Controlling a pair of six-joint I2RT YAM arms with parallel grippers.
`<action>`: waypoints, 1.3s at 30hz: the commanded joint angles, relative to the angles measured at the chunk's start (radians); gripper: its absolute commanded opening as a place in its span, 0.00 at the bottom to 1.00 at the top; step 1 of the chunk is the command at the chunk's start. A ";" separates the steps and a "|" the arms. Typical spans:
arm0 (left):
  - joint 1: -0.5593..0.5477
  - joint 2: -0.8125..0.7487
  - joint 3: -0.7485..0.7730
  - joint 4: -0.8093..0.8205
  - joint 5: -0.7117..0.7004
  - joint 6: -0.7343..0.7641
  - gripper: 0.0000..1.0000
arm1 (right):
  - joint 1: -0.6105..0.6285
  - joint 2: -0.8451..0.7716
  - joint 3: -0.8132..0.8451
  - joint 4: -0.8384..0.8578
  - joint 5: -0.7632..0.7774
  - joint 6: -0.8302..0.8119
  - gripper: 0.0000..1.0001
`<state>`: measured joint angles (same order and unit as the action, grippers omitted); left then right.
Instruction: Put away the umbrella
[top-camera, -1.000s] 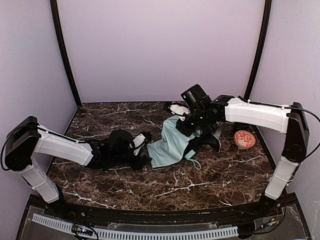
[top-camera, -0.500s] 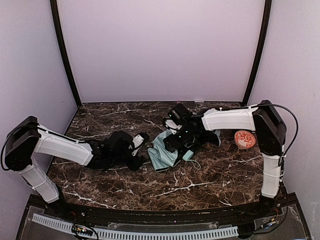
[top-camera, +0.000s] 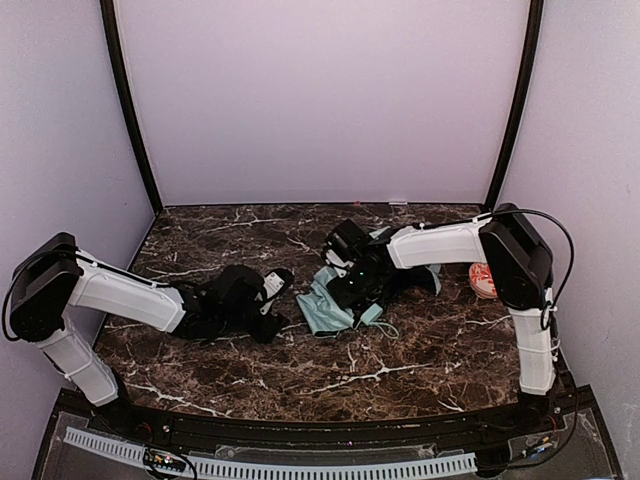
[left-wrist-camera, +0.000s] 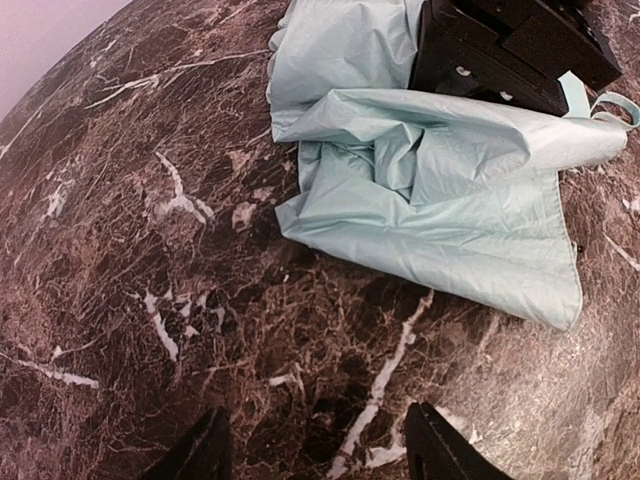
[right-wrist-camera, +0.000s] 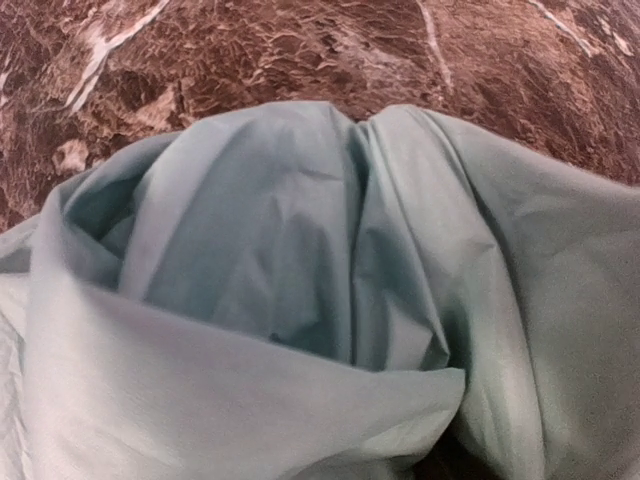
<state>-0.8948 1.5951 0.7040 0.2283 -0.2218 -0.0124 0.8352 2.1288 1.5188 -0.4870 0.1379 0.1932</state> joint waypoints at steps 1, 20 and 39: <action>0.005 -0.028 0.002 -0.015 -0.005 -0.018 0.60 | 0.002 0.048 -0.014 -0.046 0.034 -0.033 0.46; 0.007 -0.062 -0.026 0.056 0.053 -0.039 0.60 | -0.030 -0.310 -0.091 0.016 -0.201 -0.285 0.00; 0.007 -0.120 -0.064 0.027 0.025 -0.026 0.60 | -0.094 -0.419 0.136 -0.056 0.409 -0.451 0.00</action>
<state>-0.8944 1.5192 0.6556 0.2672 -0.1680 -0.0528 0.7742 1.7412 1.5440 -0.6079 0.2115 -0.1913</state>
